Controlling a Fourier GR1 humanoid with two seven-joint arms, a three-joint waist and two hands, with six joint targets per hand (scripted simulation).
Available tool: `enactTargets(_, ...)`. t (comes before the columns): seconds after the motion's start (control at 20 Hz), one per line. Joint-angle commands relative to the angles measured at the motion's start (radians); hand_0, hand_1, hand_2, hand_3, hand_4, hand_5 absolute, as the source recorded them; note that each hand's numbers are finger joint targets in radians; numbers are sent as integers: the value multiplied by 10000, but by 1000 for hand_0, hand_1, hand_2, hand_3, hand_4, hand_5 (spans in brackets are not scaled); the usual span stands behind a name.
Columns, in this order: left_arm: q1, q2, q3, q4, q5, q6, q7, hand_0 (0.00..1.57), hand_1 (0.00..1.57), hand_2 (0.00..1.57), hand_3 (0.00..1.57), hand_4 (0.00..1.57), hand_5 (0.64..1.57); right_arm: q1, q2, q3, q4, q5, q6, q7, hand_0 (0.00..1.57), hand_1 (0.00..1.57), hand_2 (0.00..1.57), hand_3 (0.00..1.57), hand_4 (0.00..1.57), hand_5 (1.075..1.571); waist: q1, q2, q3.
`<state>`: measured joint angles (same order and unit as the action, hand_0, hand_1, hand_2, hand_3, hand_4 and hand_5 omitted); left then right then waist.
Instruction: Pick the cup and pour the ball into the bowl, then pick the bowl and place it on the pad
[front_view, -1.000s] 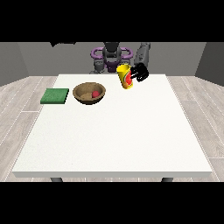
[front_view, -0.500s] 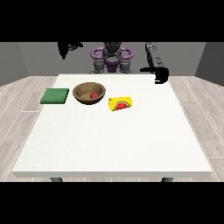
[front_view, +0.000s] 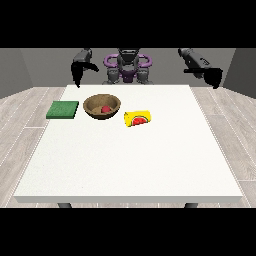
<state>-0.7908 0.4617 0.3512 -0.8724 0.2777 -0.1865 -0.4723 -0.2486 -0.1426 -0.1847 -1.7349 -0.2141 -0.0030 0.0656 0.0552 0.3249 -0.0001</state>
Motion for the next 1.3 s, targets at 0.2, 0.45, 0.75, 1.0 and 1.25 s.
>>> enactTargets(0.2, -1355, 1879, 237, -168, 205, -489, 1757, 0, 0, 0, 0, 0, 1523, -494, 602, -119, 2848, -230, 514, -1913, 0, 0, 0, 0, 393, 1570, -161, 412, 14)
enactTargets(0.45, -1496, 2154, 151, -646, 244, -362, 2542, 0, 0, 0, 0, 0, 1544, -706, -59, -657, 5068, -389, 1442, -2785, 0, 0, 0, 0, 315, 1571, -232, 91, 16)
enactTargets(0.75, -2097, 2624, 224, -825, 556, -498, 3394, 0, 0, 0, 0, 0, 1539, -1798, 31, -800, 7006, -298, 1342, -3411, 0, 0, 0, 0, 322, 1569, -133, 144, 11)
enactTargets(1.0, -2363, 2772, 202, -1275, 801, -712, 3641, 0, 0, 0, 0, 0, 1538, -2972, -343, -1583, 8403, -881, 1072, -3063, 0, 0, 0, 0, 411, 1570, 242, 265, 14)
enactTargets(1.25, -2900, 3235, 459, -1514, 1088, -558, 4101, 0, 0, 0, 0, 0, 1528, -3092, -211, -1418, 9461, -491, 1210, -4280, 0, 0, 0, 0, 376, 1571, 238, 683, 17)
